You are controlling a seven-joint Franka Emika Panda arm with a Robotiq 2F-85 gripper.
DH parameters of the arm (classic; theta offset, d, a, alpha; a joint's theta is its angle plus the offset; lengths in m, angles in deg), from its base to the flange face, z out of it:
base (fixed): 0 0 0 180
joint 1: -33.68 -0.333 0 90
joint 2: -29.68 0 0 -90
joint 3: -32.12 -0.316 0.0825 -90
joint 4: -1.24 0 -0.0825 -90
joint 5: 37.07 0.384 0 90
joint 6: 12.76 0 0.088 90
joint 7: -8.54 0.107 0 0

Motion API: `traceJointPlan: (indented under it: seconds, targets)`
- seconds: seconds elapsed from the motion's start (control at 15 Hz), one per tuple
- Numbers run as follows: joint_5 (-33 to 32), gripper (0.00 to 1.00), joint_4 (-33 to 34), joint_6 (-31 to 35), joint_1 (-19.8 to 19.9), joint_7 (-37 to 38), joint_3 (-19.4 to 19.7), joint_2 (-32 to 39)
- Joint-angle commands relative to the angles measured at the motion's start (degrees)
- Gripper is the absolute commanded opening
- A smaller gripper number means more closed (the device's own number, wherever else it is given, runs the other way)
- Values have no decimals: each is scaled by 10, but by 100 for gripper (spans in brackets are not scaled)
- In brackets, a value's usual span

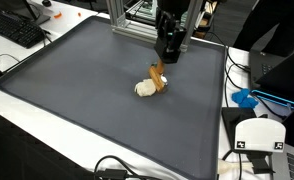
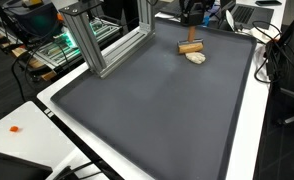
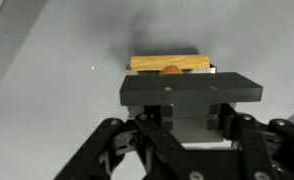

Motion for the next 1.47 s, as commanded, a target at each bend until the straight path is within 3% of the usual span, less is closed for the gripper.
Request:
traceJointPlan:
  seconds: [0.0,0.53,1.4]
  targets:
    - [16,35,4,-13,-6,-17,-3,14]
    - [-80,35,18,-3,-20,47,25,21]
    - [-136,35,30,4,-21,143,44,33]
